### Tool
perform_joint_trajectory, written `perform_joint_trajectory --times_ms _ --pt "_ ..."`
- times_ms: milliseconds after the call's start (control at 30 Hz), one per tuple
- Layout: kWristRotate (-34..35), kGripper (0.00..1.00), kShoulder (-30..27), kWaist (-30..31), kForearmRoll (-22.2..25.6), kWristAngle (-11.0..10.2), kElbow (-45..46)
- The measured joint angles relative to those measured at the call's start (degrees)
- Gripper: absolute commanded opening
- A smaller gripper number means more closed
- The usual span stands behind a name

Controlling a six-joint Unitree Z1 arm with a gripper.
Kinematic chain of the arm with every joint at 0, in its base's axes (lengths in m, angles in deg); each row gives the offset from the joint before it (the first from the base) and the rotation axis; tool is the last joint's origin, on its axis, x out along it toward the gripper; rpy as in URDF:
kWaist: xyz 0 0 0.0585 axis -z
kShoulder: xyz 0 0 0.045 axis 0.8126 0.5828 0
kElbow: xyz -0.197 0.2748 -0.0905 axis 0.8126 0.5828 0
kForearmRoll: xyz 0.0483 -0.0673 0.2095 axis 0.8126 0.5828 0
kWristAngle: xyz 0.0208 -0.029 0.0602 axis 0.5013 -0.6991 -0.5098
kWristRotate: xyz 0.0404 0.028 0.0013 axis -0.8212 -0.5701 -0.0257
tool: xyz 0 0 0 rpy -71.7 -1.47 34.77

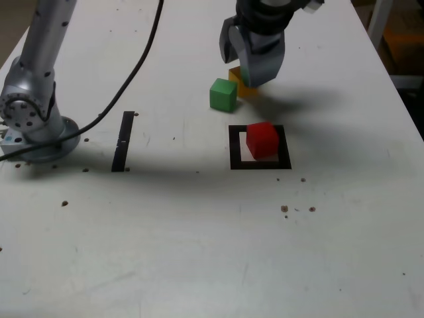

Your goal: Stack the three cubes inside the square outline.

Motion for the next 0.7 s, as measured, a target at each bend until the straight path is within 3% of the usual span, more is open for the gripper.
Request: perform_joint_trajectory --times_ms 400,700 --pt "0.60 0.98 1.70 -1.23 -0.39 -0.24 0.00" --pt "-1.81 0.78 1.70 -1.26 1.53 0.26 0.15"
